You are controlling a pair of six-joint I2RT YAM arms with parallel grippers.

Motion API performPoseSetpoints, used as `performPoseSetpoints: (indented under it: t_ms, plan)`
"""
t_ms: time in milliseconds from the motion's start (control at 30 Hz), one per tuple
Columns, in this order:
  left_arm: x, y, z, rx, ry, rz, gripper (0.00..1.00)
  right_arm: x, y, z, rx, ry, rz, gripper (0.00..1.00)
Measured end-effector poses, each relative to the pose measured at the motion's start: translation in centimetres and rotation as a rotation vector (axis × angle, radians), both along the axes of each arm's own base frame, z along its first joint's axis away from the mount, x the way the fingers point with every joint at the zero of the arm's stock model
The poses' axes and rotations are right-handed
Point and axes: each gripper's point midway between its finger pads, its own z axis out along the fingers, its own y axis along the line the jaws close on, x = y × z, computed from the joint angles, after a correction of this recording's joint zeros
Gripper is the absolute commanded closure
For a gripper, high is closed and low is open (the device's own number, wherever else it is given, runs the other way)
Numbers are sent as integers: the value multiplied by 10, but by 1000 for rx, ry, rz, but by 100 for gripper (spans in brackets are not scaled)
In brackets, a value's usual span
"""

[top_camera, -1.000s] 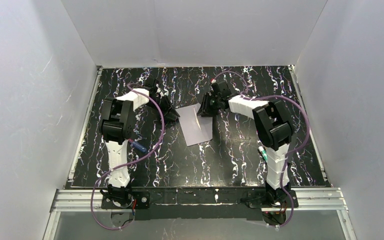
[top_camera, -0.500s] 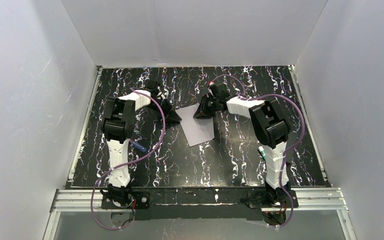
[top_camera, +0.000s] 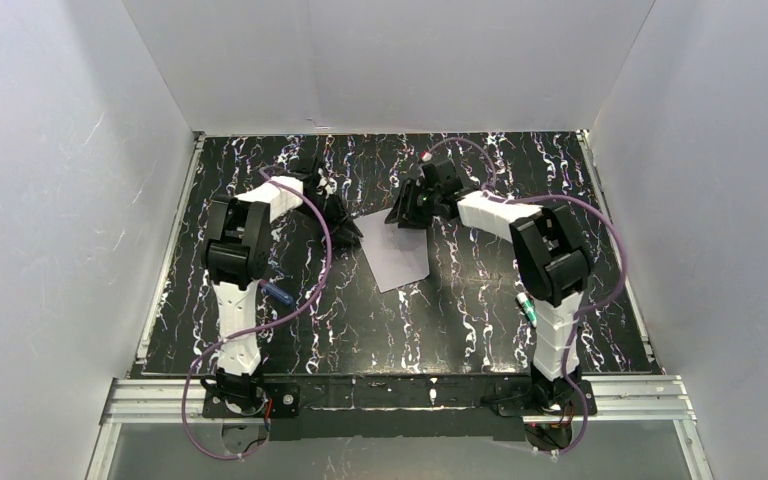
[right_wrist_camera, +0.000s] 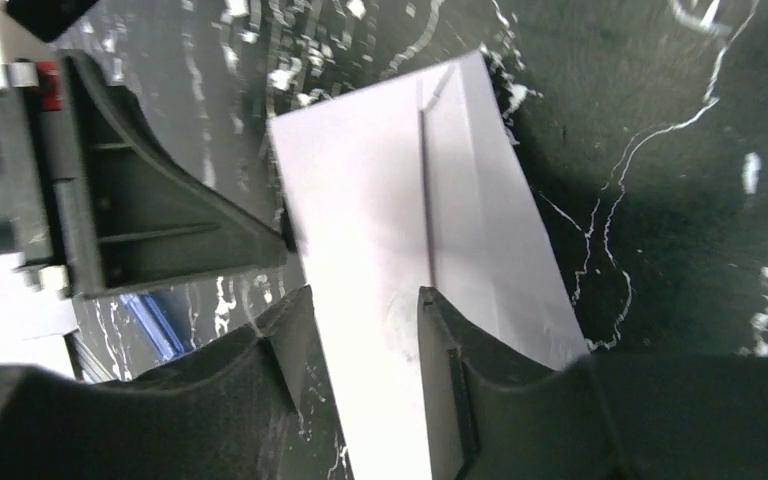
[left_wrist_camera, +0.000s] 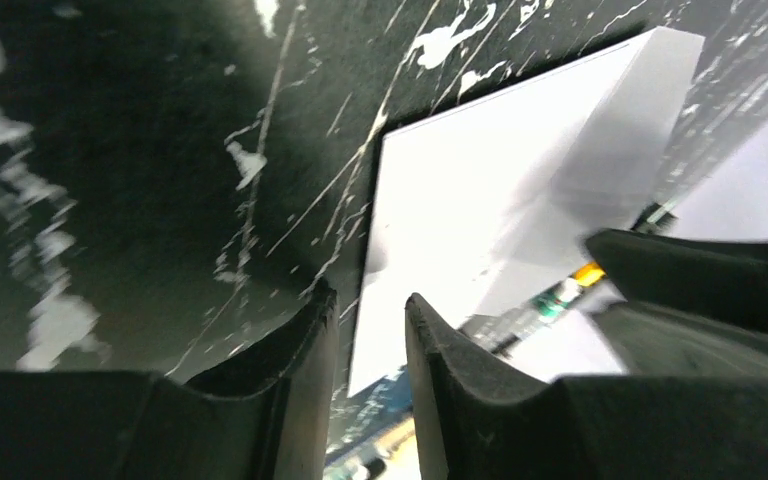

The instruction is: Place the letter into the envelope and seal it

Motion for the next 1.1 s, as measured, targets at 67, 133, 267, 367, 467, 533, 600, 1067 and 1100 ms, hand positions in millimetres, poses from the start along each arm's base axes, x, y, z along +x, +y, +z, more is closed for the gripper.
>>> performPoseSetpoints:
  t_ms: [67, 133, 267, 367, 467, 533, 600, 1067, 1100]
  plan:
    - [0, 8, 3, 55, -36, -17, 66, 4, -4, 20, -4, -53, -4, 44]
    - [0, 22, 10, 124, -75, -26, 57, 7, -12, 48, -10, -116, -14, 43]
    - [1, 68, 49, 308, -203, -30, 23, 11, -48, 101, -52, -240, -61, 36]
    - [-3, 110, 101, 476, -364, -6, 2, 15, -97, 114, -172, -271, -145, 25]
    - [-15, 145, 160, 616, -528, 49, 2, 10, -161, 103, -368, -245, -247, 23]
    - [-26, 165, 195, 698, -627, 96, 2, -8, -204, 82, -510, -174, -298, 23]
    - [-37, 183, 222, 760, -697, 152, 2, -37, -241, 59, -623, -65, -330, 24]
    - [-48, 172, 219, 634, -758, 117, 2, -162, -308, 9, -809, 292, -319, 40]
    - [-47, 169, 219, 620, -762, 111, 2, -168, -307, 4, -807, 313, -310, 40]
